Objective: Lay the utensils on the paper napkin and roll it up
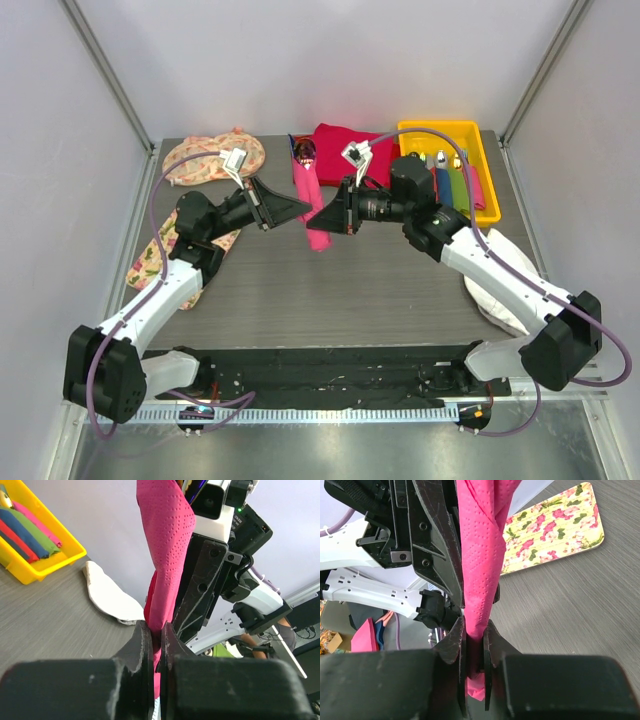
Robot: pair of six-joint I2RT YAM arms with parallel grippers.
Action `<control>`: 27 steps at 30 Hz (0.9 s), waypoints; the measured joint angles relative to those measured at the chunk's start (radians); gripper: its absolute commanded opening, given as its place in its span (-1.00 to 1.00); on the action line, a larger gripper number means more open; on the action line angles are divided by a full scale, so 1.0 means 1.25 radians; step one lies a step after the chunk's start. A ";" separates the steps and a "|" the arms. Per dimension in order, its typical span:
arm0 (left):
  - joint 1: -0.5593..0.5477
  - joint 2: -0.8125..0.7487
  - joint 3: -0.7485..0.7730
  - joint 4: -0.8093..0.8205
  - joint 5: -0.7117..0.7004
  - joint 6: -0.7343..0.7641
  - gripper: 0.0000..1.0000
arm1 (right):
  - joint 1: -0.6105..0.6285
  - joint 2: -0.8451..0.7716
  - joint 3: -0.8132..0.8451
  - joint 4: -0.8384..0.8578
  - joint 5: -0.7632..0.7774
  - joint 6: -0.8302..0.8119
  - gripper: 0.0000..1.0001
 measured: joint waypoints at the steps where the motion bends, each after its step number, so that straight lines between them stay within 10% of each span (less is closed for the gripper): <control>1: 0.000 0.000 0.000 0.004 0.004 0.003 -1.00 | 0.000 0.000 0.000 0.000 -0.001 -0.001 -0.64; 3: 0.000 0.000 0.000 0.007 0.007 0.005 -1.00 | 0.000 0.000 0.000 -0.001 -0.006 -0.002 -0.18; 7: 0.000 0.000 -0.008 0.014 0.012 0.003 -1.00 | -0.008 -0.003 0.001 -0.010 -0.016 -0.018 0.11; 20: 0.000 0.000 -0.010 0.049 0.022 -0.002 -1.00 | -0.087 -0.025 0.009 -0.033 -0.058 0.001 0.05; 22: 0.000 0.000 -0.010 0.051 0.025 -0.002 -1.00 | -0.087 -0.025 0.009 -0.024 -0.067 0.013 -0.07; 25: 0.000 0.000 -0.010 0.055 0.027 -0.002 -1.00 | -0.087 -0.025 0.009 0.004 -0.081 0.033 -0.98; 27: 0.000 0.000 -0.010 0.056 0.027 -0.002 -1.00 | -0.087 -0.025 0.010 0.015 -0.091 0.045 -0.98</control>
